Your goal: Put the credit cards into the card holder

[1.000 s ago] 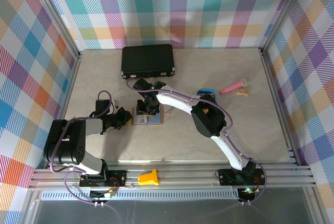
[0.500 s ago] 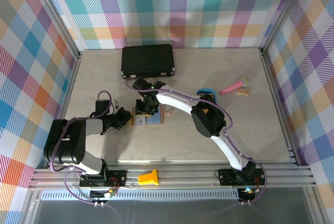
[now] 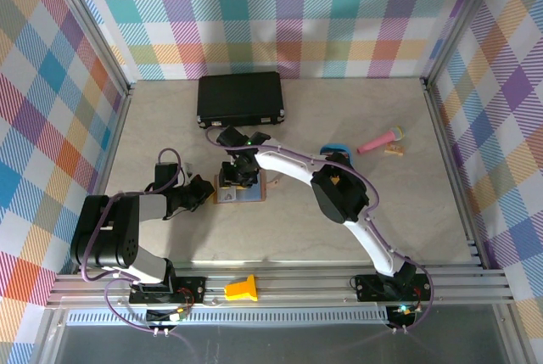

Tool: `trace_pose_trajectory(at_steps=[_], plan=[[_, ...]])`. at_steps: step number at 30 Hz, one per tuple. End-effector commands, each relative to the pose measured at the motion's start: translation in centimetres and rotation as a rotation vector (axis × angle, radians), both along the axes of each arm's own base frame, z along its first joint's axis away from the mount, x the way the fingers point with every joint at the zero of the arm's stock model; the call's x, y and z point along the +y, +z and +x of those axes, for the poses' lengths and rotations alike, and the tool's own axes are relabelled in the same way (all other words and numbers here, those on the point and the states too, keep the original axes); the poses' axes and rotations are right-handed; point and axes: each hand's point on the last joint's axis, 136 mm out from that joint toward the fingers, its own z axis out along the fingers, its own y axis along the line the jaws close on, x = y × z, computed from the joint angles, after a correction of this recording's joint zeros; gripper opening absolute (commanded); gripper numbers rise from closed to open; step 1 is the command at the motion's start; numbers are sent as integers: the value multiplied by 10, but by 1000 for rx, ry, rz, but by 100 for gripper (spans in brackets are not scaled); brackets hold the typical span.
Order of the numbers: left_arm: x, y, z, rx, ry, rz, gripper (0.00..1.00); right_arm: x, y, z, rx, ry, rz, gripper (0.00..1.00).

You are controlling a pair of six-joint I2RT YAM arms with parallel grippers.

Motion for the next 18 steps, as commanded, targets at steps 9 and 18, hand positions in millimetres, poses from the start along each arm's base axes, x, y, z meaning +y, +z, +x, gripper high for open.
trace_pose_trajectory(at_steps=[9,18], plan=[[2,-4,-7,34,-6,4,5,-65,34,14,-122,-45,-109,49],[2,-2,-6,31,0,3,5,-62,13,21,-63,-34,-118,50]])
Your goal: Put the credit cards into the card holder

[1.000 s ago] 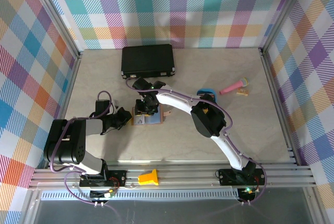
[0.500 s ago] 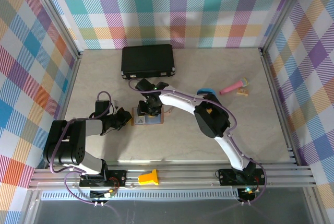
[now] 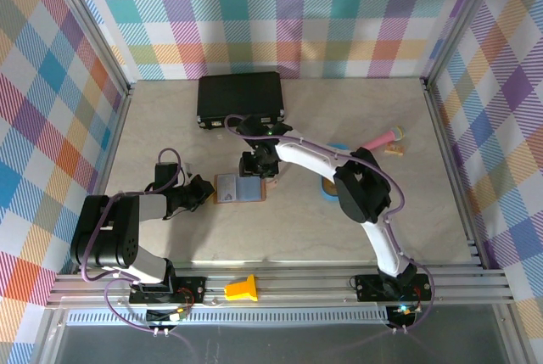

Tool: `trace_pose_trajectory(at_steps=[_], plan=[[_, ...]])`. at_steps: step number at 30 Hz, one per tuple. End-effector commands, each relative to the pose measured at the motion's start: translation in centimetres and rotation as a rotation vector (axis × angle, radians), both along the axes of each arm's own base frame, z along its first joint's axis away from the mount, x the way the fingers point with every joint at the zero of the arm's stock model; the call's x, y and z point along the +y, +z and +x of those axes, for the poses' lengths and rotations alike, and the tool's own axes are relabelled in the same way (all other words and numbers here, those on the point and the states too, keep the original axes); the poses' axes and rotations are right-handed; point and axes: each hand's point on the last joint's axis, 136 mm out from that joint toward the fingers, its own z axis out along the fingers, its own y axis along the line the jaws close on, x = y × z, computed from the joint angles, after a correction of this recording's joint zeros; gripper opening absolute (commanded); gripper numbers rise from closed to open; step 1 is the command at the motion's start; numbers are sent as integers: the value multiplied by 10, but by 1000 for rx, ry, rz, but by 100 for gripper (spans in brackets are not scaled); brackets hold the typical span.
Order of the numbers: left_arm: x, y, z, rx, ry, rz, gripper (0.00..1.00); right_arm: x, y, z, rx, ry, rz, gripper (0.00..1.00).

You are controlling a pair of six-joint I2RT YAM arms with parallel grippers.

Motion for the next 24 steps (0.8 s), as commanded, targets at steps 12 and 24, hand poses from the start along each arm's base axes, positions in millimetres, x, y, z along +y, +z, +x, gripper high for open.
trace_pose_trajectory(at_steps=[12,24], plan=[[3,-6,-10,39,0,2,5,11,-23,-6,91,65,6,51],[3,-7,-10,42,2,3,5,13,-28,-5,100,65,-13,51]])
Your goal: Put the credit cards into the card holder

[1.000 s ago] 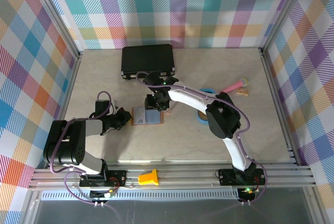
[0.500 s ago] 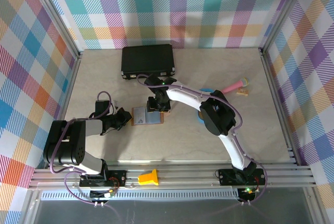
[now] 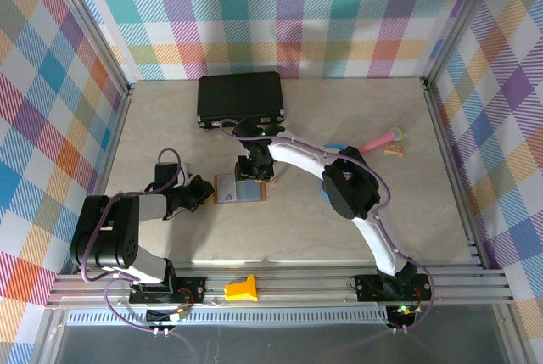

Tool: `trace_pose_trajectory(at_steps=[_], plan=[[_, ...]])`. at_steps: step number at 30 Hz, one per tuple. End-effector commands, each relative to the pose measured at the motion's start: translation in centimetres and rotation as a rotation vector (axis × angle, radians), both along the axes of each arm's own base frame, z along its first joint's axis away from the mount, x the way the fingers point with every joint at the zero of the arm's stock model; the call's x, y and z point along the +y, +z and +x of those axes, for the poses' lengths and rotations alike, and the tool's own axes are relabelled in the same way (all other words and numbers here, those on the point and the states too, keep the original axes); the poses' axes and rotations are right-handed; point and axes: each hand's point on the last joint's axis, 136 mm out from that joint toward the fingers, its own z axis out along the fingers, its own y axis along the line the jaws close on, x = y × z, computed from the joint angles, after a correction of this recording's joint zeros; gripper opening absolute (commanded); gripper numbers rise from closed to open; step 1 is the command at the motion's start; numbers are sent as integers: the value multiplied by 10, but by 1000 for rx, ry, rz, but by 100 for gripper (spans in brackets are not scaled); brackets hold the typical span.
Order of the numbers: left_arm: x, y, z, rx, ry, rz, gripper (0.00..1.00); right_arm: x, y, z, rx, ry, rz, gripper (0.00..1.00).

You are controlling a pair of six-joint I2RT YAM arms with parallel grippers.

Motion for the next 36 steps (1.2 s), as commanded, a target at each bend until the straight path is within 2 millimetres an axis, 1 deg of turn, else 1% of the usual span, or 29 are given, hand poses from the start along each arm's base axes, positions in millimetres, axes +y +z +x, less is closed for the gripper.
trace_pose_trajectory(at_steps=[1,5,9,15,19,25,31,36], plan=[[3,-7,-9,38,0,4,5,-4,-6,-2,20,12,-30,51],[3,-7,-8,38,1,3,5,-6,-9,-2,25,9,-41,51],[2,-8,-9,41,1,0,5,-6,-17,-4,44,9,-53,51],[2,-9,-10,41,8,-4,5,0,-27,-11,77,17,-48,52],[1,-9,-9,42,5,-10,5,10,-30,-17,106,25,-14,52],[1,-11,-11,46,3,-7,5,29,-24,-21,147,18,83,52],[1,-11,-12,48,3,-7,5,47,-11,-23,164,16,172,52],[1,-10,-11,43,3,-6,5,58,-2,-24,177,18,239,52]])
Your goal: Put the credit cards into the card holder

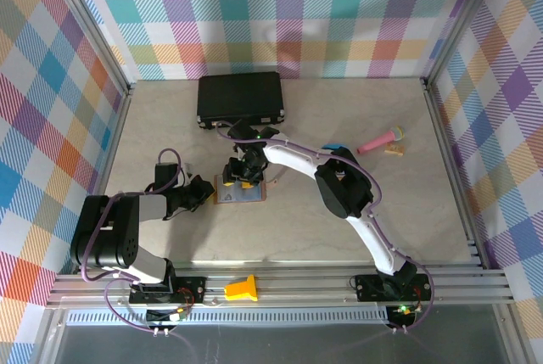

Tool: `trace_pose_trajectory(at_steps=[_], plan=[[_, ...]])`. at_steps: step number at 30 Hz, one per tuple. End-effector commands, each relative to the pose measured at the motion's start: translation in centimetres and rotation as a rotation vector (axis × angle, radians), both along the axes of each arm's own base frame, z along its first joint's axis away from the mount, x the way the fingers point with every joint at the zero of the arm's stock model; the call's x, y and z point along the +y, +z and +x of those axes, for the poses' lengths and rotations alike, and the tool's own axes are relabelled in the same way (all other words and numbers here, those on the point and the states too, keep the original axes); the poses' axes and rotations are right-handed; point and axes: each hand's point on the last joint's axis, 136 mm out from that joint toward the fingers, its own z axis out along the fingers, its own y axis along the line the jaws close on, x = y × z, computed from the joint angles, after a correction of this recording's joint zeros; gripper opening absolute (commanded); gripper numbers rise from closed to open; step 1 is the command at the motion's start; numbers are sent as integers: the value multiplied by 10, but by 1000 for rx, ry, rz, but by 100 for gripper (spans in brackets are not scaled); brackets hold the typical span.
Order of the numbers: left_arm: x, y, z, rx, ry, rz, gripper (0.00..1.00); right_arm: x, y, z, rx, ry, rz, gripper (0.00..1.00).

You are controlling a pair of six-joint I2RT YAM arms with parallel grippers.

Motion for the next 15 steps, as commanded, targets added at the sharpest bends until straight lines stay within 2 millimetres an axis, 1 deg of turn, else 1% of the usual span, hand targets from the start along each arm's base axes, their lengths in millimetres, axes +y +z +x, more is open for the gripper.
trace_pose_trajectory(at_steps=[1,5,9,15], plan=[[2,-10,-11,49,4,-5,5,15,2,-8,40,8,69,51],[2,-9,-11,47,3,-6,5,20,9,-9,30,11,94,51],[1,-8,-10,45,1,-8,5,23,10,-11,39,13,115,51],[3,0,-7,28,2,7,6,33,17,-12,41,24,166,51]])
